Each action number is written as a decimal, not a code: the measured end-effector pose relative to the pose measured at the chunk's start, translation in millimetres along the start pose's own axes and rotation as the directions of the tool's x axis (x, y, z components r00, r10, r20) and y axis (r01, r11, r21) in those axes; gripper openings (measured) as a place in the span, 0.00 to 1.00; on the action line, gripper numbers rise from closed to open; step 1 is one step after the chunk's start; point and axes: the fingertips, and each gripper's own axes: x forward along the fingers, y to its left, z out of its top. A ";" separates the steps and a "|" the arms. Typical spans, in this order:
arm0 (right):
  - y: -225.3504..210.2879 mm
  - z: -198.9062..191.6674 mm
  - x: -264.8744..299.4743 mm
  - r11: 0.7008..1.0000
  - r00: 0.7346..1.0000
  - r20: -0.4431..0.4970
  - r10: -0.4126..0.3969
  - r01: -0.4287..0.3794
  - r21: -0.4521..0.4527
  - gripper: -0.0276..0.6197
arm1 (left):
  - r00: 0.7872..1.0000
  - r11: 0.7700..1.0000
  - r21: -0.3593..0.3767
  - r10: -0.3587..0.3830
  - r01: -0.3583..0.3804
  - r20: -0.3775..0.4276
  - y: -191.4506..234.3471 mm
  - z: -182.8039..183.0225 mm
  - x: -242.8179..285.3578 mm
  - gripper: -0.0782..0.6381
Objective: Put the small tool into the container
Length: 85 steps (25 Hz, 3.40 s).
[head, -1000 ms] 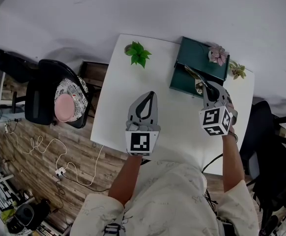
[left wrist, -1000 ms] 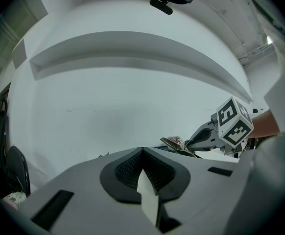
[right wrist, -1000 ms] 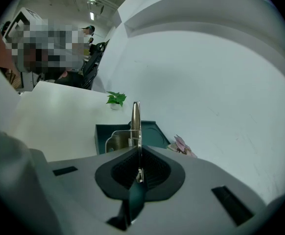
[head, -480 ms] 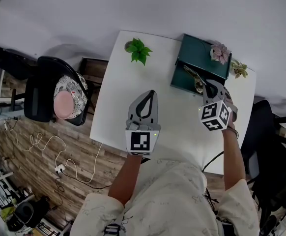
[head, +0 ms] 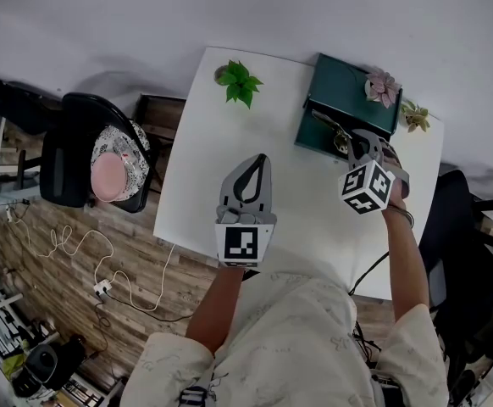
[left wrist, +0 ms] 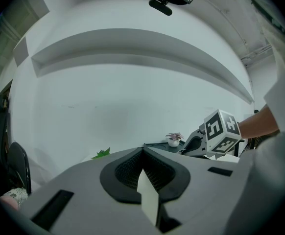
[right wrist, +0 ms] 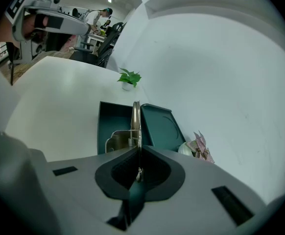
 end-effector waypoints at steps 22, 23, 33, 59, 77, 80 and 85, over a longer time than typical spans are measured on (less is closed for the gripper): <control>4.9 -22.5 28.3 0.993 0.980 -0.198 0.007 -0.031 -0.116 0.06 | 1.000 1.000 0.005 -0.016 0.016 0.025 2.6 2.1 2.8 0.12; 5.0 -24.3 29.0 0.992 0.978 -0.207 0.005 -0.030 -0.121 0.06 | 1.000 1.000 0.007 -0.017 0.017 0.024 2.6 2.1 2.9 0.12; 10.1 -25.3 34.7 0.987 0.971 -0.238 0.013 -0.050 -0.150 0.07 | 1.000 1.000 -0.009 -0.005 0.004 -0.011 4.4 -7.7 0.0 0.12; 17.2 -23.7 45.8 0.983 0.964 -0.257 0.071 -0.112 -0.148 0.08 | 1.000 1.000 -0.014 -0.020 0.020 -0.016 2.7 -13.9 4.4 0.12; 19.6 -24.8 43.9 0.976 0.961 -0.254 0.111 -0.153 -0.152 0.10 | 1.000 1.000 -0.004 -0.018 0.018 0.002 3.3 -9.4 1.2 0.12; 20.7 -25.1 43.5 0.975 0.959 -0.254 0.126 -0.167 -0.149 0.10 | 1.000 1.000 -0.005 -0.017 0.017 0.004 3.1 -8.6 0.9 0.12; 24.0 -26.4 42.3 0.972 0.958 -0.249 0.142 -0.183 -0.150 0.12 | 1.000 1.000 -0.004 -0.017 0.017 0.004 1.5 -9.2 -0.8 0.12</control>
